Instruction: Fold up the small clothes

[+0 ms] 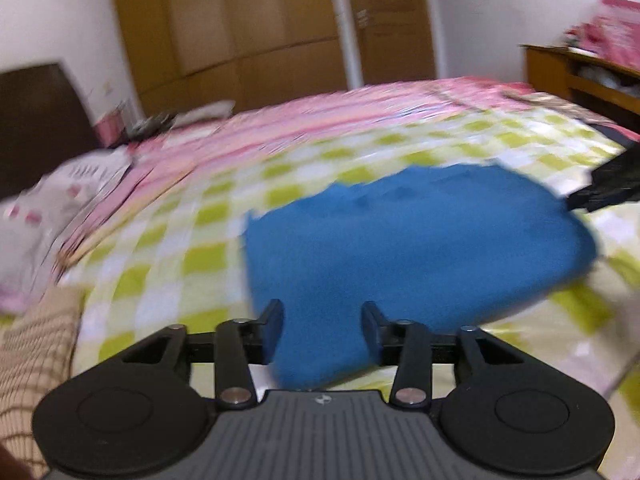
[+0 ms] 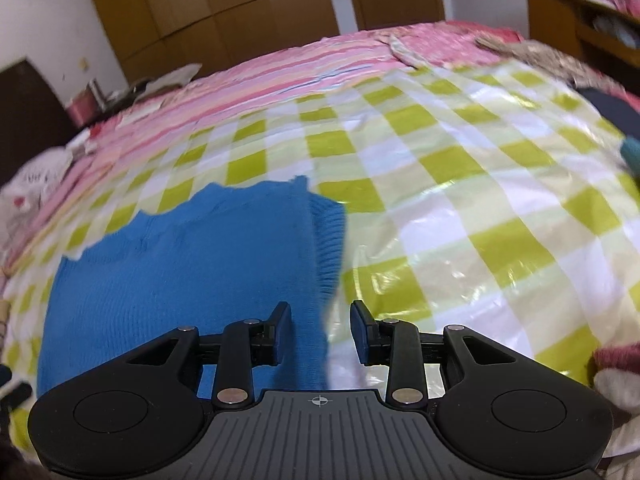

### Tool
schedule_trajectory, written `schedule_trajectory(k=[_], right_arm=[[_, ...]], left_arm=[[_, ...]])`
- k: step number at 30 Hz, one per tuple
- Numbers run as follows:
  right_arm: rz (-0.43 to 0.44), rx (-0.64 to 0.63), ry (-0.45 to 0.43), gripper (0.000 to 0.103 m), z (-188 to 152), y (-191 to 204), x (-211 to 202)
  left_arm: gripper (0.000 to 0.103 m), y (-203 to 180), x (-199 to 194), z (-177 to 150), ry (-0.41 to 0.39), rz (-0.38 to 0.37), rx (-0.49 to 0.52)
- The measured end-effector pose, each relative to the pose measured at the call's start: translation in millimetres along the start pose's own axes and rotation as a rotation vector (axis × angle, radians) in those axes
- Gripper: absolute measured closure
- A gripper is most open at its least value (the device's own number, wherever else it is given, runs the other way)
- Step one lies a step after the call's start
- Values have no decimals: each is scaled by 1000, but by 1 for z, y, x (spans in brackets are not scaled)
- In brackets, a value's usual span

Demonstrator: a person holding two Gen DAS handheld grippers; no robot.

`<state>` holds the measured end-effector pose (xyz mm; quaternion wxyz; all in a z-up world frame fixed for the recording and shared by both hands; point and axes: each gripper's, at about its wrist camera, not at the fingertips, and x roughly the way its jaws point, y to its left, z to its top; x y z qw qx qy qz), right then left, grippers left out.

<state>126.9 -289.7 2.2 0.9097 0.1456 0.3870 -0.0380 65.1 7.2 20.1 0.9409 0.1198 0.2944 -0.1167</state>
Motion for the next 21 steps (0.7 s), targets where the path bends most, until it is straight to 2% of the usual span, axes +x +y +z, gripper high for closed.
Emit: schedule_trajectory(k=[3,5,9,12,15,18,21], right_arm=[[60,68,9,67,-3,-21,3],[100,106,12,66,-7,-32,4],[174,167,21,64,-15,-53,4],[197,184,37,64,-11,-66,2],[241,215,33,59,-7,-75,1],[278,228,42,59,-6,-80,3],[295,230,57,58,-7,-83,5]], left_arm=[[54,-34,-2,5,2,-94,61],[54,-59,2,7,-1,-109,133],[53,-107,16,14,3,-110,277],[53,-135,26,16,-5,-98,356],[52,-155,36,14,-1,-84,417],[52,-175,43,7,-6,-49,505],[52,-189,50,5,-6,-41,549]])
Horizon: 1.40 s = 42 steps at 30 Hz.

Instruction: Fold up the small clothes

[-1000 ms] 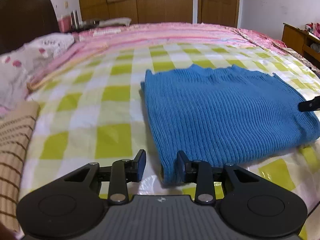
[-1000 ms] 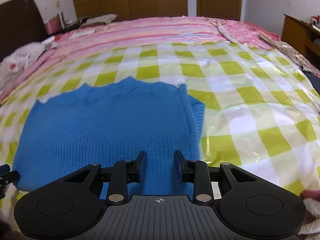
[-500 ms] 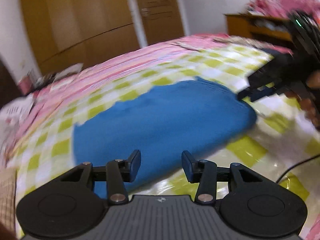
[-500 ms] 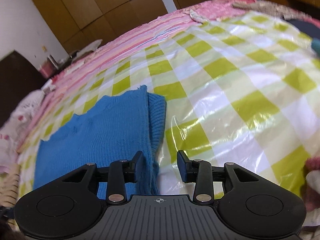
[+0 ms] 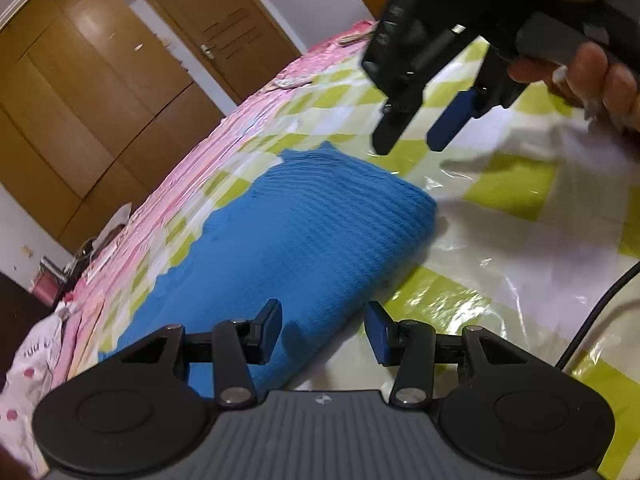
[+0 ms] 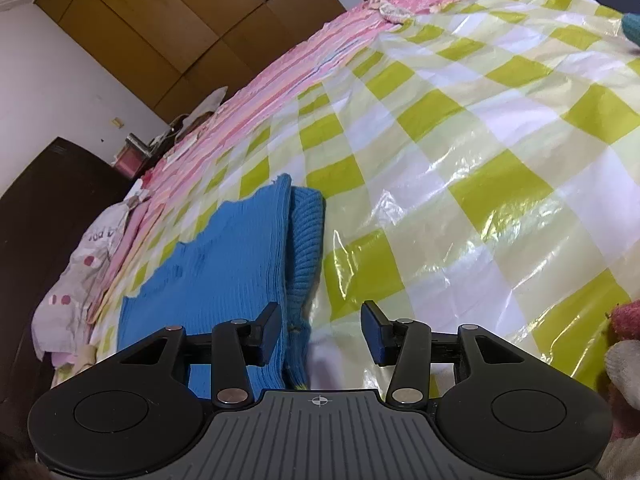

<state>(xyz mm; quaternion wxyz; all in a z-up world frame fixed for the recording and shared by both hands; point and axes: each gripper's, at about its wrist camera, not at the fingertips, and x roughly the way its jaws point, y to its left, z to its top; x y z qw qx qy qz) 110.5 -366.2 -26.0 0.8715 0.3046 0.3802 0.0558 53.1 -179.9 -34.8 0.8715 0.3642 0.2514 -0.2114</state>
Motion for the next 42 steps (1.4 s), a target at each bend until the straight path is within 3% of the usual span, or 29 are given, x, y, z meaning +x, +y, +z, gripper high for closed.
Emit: schedule_trajectory(k=[9,12,17,24,34,42], right_arm=[[33,17,-7,57,0,-4,-3],[33,14,-17,56,-1,-4,-5],[22,-11,11,55,-6,4,5],[39,-6,19,55,-12,9,8],[74,45,7,55,-7,-1,2],[116,76,24,55,-2,-3,5]], left_arm=[[51,-9,9,17,-2,12,11],[51,2,1,8,13,-13,-24],[51,28,0,-10,66,26,-126],[51,42,-10,-13,44,34,-161],[51,-19,5,15,-37,56,48],[51,-37,20,22,-80,112,103]])
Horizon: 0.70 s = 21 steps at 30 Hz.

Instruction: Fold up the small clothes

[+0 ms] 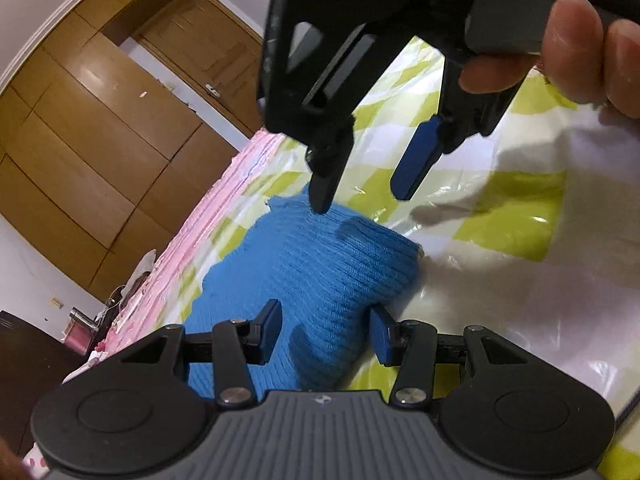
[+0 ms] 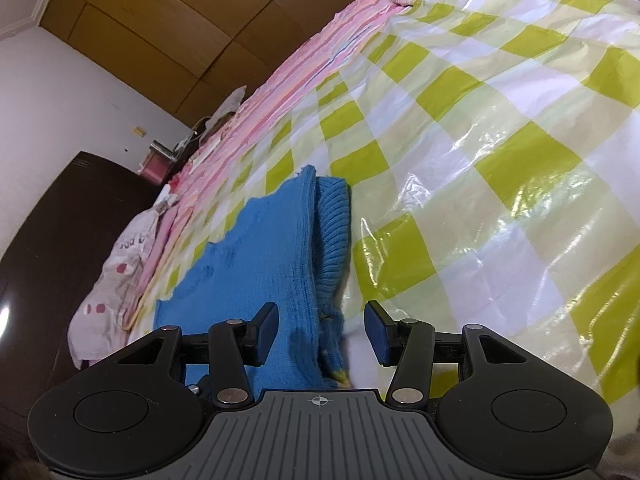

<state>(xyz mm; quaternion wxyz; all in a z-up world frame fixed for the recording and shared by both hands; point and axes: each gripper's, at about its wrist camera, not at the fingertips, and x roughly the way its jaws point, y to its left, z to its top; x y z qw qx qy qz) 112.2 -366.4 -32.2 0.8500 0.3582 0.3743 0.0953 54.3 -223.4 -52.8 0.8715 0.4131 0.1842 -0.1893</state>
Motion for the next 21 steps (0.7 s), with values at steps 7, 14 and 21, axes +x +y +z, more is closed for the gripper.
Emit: schedule_trajectory(k=[7,14,21], right_arm=[[13,11,12,51,22,1,28],[36,64,43,51,31,-14,54],[86,118,16,51,36,-20,64]], left_arm=[[60,8,7,0,-7,-9,-53],[83,31,0,1,-8,-75,-210],[85,58,-8,10,-30,-130,-349]])
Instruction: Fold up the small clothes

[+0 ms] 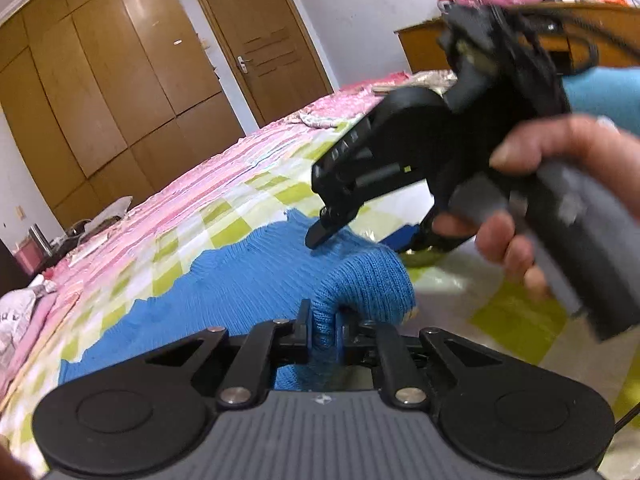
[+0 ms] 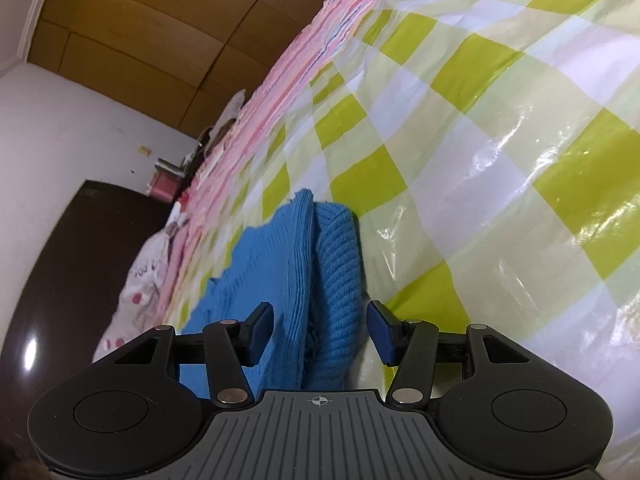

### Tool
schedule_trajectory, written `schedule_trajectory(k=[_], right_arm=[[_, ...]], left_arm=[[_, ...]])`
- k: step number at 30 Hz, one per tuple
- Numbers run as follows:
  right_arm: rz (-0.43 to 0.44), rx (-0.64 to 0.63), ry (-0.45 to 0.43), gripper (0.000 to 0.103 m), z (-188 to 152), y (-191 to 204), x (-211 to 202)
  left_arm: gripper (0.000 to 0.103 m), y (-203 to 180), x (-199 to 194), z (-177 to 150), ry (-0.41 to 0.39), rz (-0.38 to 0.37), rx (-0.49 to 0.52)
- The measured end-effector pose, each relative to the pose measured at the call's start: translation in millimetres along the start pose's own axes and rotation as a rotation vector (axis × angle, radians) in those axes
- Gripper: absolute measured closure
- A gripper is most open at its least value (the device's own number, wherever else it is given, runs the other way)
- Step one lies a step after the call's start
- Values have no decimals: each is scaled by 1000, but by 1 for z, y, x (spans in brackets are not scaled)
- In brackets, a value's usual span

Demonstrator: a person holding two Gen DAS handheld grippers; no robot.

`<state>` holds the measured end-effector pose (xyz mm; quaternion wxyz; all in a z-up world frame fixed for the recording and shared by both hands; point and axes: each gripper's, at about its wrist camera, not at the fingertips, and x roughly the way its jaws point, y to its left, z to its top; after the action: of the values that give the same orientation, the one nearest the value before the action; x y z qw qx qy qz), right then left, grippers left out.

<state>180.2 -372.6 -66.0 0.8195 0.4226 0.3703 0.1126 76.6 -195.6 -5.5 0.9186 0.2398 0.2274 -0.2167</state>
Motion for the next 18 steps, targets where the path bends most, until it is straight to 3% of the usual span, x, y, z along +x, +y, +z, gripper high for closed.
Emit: schedule_trajectory(k=[7,12,14,16,18], right_arm=[[12,54,-22,49,1,0,4],[-12,61,-21,51,5,13,16],[-31,53,-11,63,5,17,19],[-53,57,-9,82,4,16,17],[-45,77,-18,86,5,15,12]], left_arm=[[86,12,-15,0,-16,-32,-91],[86,12,-16,-2,-26,-41,-82],[86,12,-17,-5,-24,-50,-79],[86,12,-17,-6,-24,-57,-74],[86,13,-17,-6,-26,-70,-81]])
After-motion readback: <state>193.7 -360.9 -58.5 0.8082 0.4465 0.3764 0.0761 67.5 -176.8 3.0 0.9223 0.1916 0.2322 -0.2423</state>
